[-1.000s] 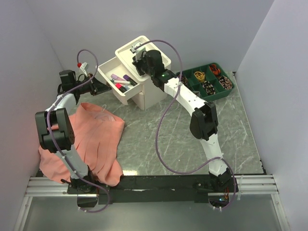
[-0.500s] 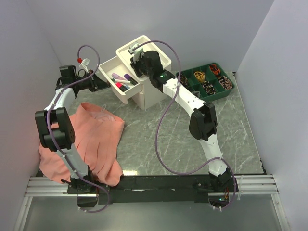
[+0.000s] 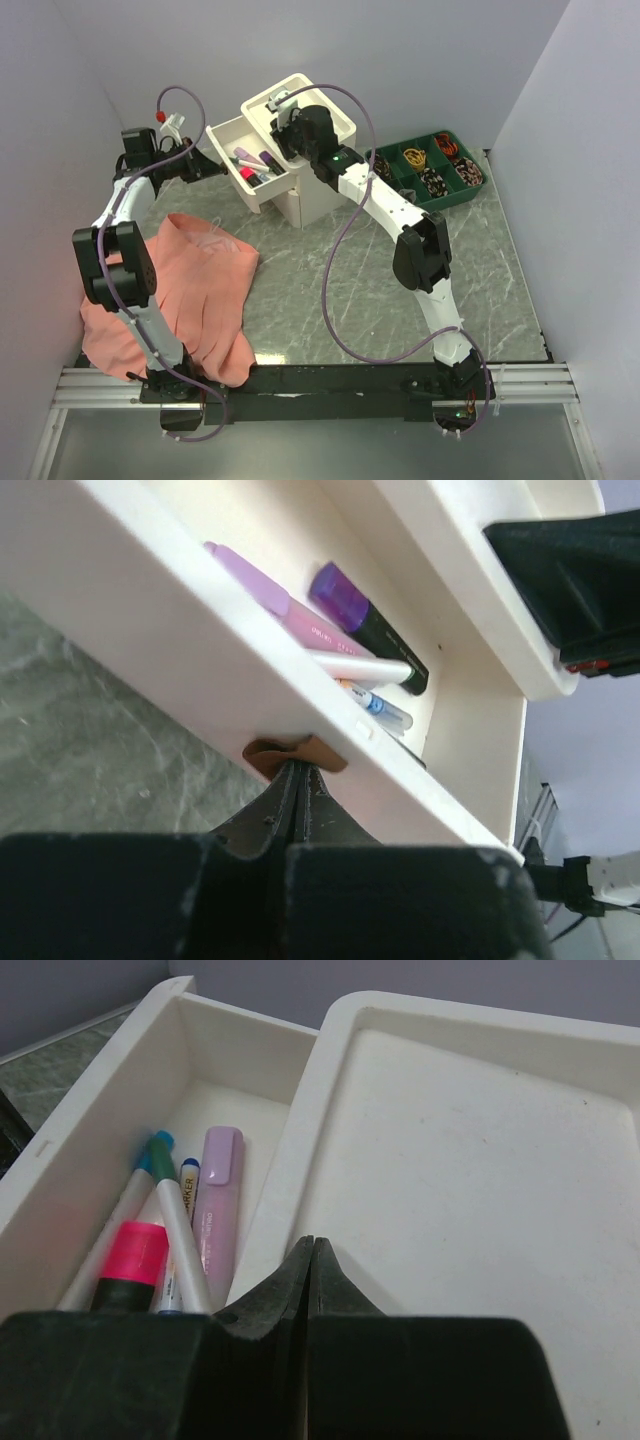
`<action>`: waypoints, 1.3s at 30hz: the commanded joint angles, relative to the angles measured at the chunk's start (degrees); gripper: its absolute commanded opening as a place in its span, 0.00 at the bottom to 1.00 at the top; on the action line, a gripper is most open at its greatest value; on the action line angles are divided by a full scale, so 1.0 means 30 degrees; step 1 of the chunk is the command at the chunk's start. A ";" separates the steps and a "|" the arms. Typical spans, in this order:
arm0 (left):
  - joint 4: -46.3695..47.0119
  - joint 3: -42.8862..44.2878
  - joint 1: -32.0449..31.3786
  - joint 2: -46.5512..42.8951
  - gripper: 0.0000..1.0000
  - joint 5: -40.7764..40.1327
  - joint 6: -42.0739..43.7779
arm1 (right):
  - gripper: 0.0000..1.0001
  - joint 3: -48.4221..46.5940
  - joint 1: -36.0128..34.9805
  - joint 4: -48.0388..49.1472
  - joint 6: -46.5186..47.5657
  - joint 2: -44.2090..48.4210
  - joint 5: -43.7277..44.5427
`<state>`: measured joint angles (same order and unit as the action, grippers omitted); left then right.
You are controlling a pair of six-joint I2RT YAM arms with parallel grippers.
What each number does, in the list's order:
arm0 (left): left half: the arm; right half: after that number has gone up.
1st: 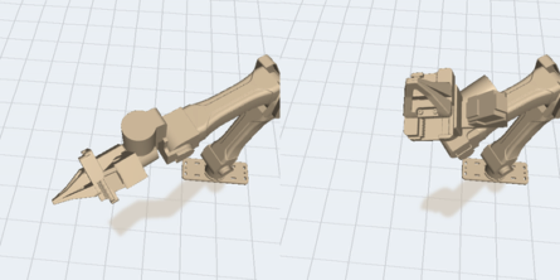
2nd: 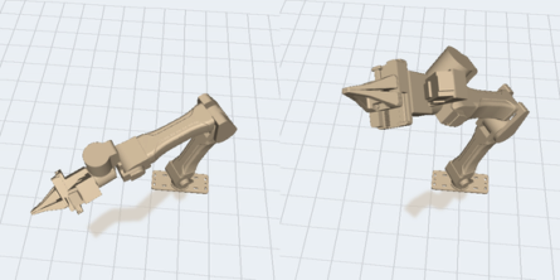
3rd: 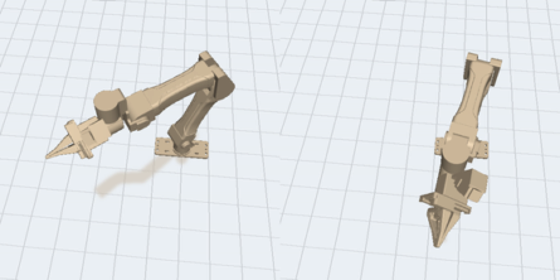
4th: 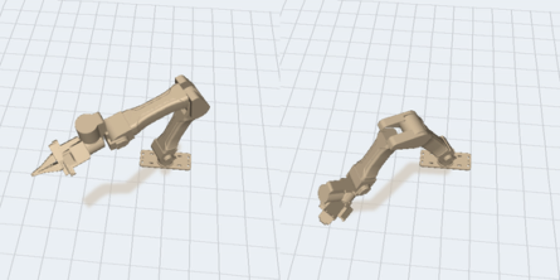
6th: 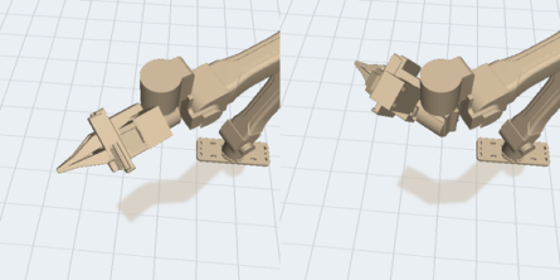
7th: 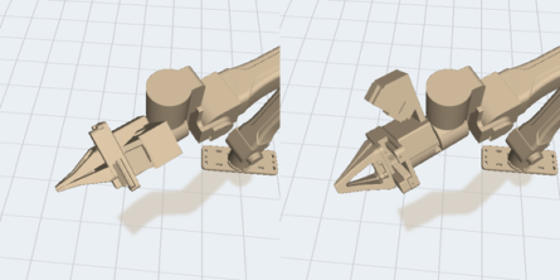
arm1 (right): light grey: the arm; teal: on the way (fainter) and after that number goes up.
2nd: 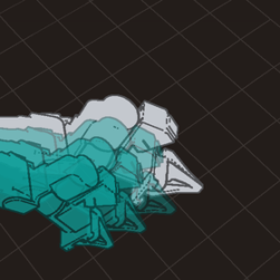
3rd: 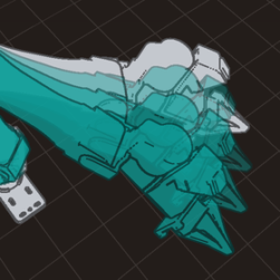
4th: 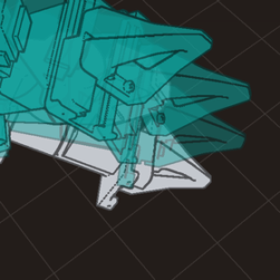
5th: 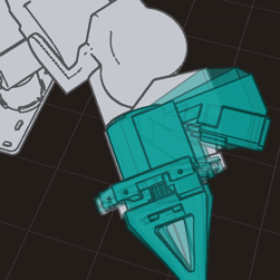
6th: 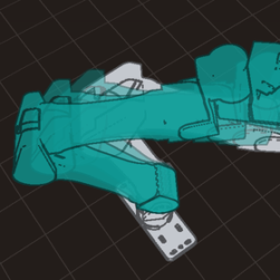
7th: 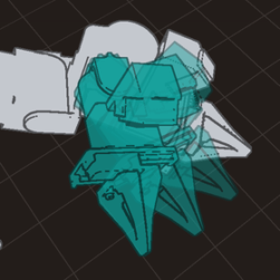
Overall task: Sort the stationery into containers
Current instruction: Close the drawer in the storage box.
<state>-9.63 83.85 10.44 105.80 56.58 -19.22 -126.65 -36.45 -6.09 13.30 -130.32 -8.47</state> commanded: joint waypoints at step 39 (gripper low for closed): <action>0.5201 0.4304 -0.4065 0.3991 0.01 0.0506 -0.3289 | 0.00 0.0907 -0.1386 -0.1369 -0.0097 -0.0417 -0.0517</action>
<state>2.81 93.78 -0.45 116.84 56.90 -27.88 -126.30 -37.52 -4.67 13.78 -130.37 -6.57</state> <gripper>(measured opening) 0.015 0.006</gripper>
